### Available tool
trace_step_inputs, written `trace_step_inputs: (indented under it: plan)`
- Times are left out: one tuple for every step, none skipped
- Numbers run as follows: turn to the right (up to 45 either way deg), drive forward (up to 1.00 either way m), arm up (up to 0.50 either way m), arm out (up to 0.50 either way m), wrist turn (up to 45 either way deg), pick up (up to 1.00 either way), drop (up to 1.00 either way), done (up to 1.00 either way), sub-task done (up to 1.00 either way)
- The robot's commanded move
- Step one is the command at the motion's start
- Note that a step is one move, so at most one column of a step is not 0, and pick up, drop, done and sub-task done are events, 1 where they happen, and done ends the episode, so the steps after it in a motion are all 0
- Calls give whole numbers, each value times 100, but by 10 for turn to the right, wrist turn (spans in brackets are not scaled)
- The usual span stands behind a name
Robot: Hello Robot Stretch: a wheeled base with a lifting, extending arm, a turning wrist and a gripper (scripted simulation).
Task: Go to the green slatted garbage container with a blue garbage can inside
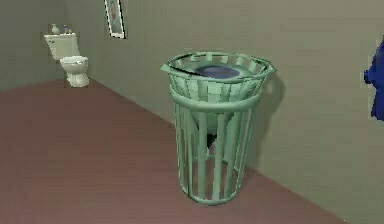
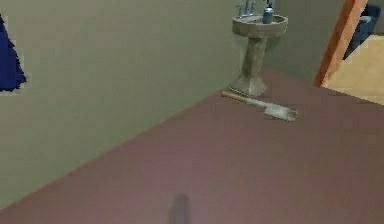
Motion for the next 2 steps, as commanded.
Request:
trace_step_inputs:
  plan:
    - [0,30,0,0,0,0,0,0,0]
    - [0,0,0,0,0,0,0,100,0]
